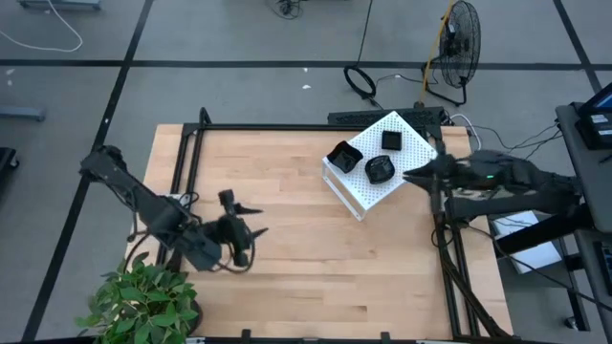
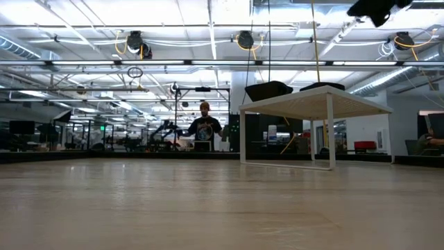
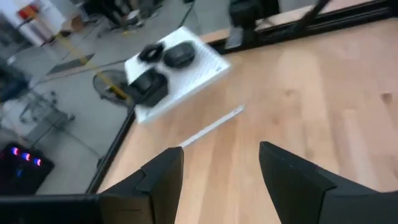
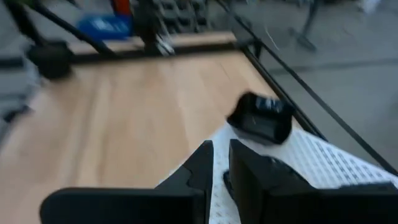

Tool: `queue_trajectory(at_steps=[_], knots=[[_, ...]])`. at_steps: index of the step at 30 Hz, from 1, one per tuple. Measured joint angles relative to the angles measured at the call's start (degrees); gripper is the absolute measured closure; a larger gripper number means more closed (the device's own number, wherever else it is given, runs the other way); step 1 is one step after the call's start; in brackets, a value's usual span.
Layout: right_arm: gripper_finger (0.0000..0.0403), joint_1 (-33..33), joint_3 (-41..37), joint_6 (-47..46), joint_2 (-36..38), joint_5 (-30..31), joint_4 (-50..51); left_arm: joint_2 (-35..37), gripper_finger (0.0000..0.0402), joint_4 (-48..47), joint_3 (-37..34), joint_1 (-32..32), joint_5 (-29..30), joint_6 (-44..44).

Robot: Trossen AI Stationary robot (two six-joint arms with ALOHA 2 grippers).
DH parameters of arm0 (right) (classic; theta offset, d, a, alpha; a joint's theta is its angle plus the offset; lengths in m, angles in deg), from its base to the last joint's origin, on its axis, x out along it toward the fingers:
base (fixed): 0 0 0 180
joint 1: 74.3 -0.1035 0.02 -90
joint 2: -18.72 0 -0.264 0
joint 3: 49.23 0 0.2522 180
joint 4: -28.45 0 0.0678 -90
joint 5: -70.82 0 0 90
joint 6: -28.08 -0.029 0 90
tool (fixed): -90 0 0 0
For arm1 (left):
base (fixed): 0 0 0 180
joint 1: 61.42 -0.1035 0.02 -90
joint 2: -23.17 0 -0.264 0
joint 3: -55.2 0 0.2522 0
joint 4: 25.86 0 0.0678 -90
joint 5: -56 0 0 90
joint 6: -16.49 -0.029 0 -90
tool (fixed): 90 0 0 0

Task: Pick & Place Mini shaped plates
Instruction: Return to Home Position

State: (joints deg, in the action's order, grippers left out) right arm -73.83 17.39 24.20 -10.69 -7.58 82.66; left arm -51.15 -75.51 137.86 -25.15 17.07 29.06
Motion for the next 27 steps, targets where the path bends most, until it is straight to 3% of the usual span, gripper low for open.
queue_trajectory(at_steps=[4,8,16,19,22,27], knots=[[0.0364,0.0,-2.06,-0.02,7.12,-3.6,-2.84,5.6,0.0188,3.26,-9.36,-0.2,1.69,3.02],[0.0363,0.0,-7.79,0.27,14.48,-4.32,-8.16,13.29,0.0188,19.38,-24.35,-1.79,-1.23,1.47],[0.0364,0.0,-12.04,0.07,23.76,-4.19,-8.99,26.56,0.0188,62.49,-52.35,-13.79,-30.38,-9.22],[0.0365,0.0,-12.07,0.07,25.46,-4.2,-8.64,27.2,0.0188,74.19,-60.67,-17.6,-36.59,-9.6],[0.0364,0.0,-13.14,0.07,26.87,-4.21,-9.21,27.22,0.0188,83.87,-67.47,-19.6,-37.72,-8.58],[0.0365,0.0,-19.84,0.76,29.25,-4.2,-14.02,27.58,0.0188,82.31,-68.06,-20.25,-37.75,-7.94]])
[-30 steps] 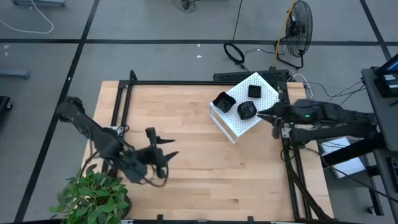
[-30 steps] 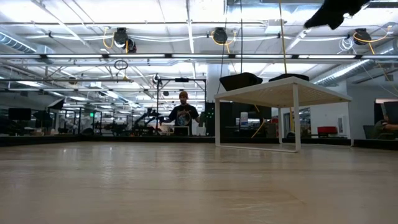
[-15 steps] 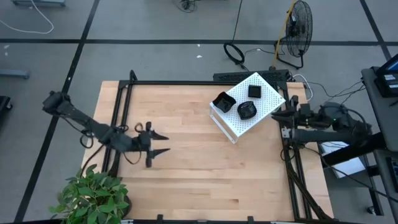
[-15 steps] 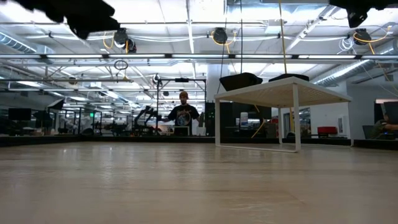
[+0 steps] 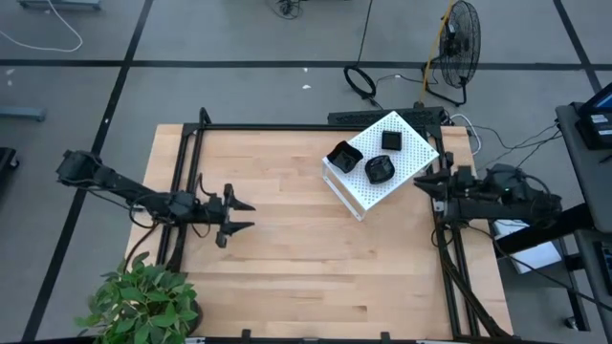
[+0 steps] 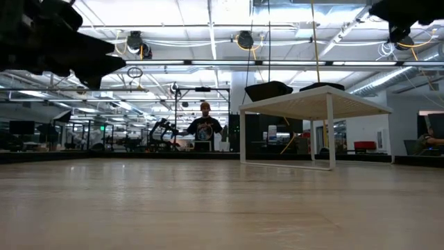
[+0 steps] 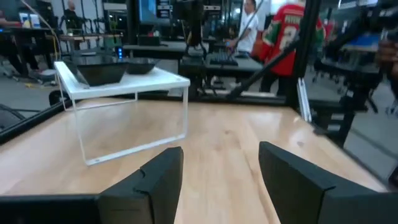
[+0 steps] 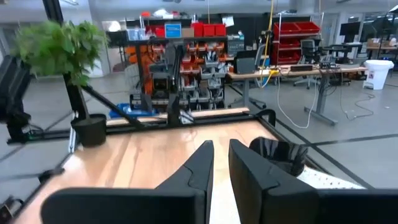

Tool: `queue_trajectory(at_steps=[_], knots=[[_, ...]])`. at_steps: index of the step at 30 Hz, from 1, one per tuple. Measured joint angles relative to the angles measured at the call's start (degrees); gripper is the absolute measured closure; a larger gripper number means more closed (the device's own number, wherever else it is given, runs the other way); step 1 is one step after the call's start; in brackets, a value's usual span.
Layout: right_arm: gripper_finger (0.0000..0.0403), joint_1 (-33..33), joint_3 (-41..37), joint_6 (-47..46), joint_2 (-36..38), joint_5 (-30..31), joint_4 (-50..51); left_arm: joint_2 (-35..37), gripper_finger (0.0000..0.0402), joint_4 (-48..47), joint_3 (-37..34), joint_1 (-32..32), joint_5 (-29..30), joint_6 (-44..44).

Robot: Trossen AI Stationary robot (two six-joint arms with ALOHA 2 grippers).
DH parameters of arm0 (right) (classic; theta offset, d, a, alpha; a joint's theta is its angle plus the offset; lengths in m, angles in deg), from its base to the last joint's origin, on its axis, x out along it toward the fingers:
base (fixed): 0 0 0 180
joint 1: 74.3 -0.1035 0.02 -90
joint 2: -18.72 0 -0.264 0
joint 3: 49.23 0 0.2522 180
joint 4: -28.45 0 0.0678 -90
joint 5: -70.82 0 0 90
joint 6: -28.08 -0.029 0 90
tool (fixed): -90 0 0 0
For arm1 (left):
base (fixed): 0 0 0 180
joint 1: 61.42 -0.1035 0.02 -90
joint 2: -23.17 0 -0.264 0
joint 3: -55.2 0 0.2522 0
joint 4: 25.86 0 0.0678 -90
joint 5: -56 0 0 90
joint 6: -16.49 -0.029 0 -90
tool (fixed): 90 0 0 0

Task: Pick & Place Mini shaped plates
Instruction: Return to Home Position

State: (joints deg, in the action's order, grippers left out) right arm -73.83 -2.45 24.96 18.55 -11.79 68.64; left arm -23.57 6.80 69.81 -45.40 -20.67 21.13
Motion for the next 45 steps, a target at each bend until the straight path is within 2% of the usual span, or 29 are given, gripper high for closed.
queue_trajectory(at_steps=[5,13,17,20,25,30,34,45], knots=[[0.0365,0.0,-1.94,1.33,0.02,-0.02,-0.93,6.7,0.0188,-5.73,0.13,0.19,0.24,-2.67],[0.0365,0.0,-1.23,2.6,0.0,-0.02,0.16,29.73,0.0188,-30.31,0.0,0.19,0.69,-1.33],[0.0365,0.0,-4.82,2.75,0.01,-0.03,-3.71,39.59,0.0188,-38.4,0.0,0.19,1.26,-1.74],[0.0365,0.0,-9.65,2.96,0.02,-0.04,-11.03,44.37,0.0188,-43.13,0.02,0.19,1.17,-1.65],[0.0365,0.0,-17.91,3.91,0.02,-0.1,-20.58,46.59,0.0188,-44.04,0.2,0.25,0.2,-3.07],[0.0364,0.0,-25.86,4.01,0.02,-0.03,-28.47,46.37,0.0188,-43.89,0.2,0.24,3.41,-2.66],[0.0364,0.0,-31.99,3.77,0.02,0.0,-37.38,46.38,0.0188,-43.9,0.2,0.24,3.41,-2.12],[0.0364,-0.96,-32.04,3.59,-0.34,-1.52,-34.01,46.26,0.0188,-42.73,0.07,0.23,3.29,-3.03]])
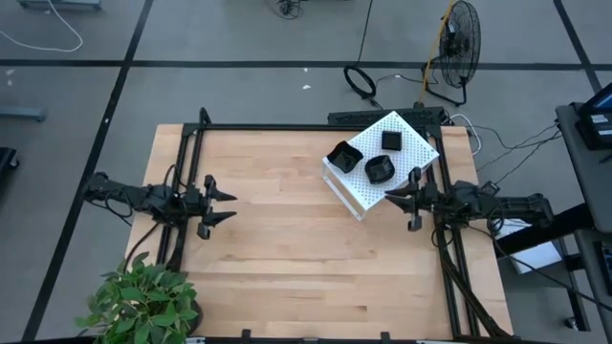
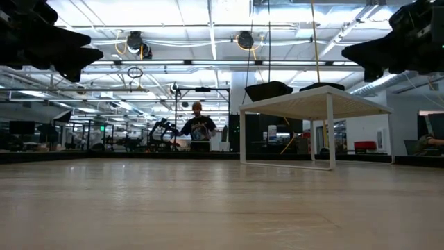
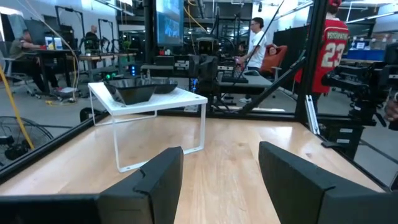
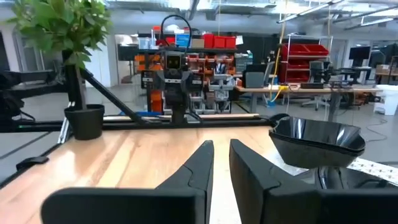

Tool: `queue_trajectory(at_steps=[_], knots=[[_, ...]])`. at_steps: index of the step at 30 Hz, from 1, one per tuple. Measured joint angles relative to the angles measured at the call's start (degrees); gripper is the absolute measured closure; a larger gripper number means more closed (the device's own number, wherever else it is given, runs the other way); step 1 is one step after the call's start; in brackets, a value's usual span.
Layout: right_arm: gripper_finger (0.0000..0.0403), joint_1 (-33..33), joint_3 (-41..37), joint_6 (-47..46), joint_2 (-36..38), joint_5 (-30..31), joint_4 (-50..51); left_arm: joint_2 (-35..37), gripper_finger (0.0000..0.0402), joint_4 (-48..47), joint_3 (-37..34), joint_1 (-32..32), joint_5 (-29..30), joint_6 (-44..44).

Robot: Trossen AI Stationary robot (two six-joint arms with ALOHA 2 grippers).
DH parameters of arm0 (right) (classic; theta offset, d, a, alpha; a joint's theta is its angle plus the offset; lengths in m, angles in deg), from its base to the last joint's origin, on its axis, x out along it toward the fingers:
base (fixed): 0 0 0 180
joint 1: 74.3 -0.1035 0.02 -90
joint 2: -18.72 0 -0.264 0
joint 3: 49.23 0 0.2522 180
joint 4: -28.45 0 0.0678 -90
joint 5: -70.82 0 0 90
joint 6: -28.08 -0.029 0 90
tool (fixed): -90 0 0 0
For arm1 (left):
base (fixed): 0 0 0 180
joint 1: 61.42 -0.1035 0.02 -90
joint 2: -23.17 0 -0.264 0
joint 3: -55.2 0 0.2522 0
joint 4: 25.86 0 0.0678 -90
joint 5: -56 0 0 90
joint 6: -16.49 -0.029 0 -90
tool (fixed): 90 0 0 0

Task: Pick & Place Mini shaped plates
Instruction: Return to Home Position

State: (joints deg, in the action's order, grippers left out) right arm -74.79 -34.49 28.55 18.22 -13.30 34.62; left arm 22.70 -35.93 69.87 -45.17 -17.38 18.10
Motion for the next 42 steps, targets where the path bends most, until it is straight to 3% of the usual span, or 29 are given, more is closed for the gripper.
queue_trajectory(at_steps=[42], knots=[[0.0364,0.02,-0.18,0.21,-0.06,-0.01,0.63,0.0,0.0188,0.38,0.0,0.0,-0.02,0.13]])
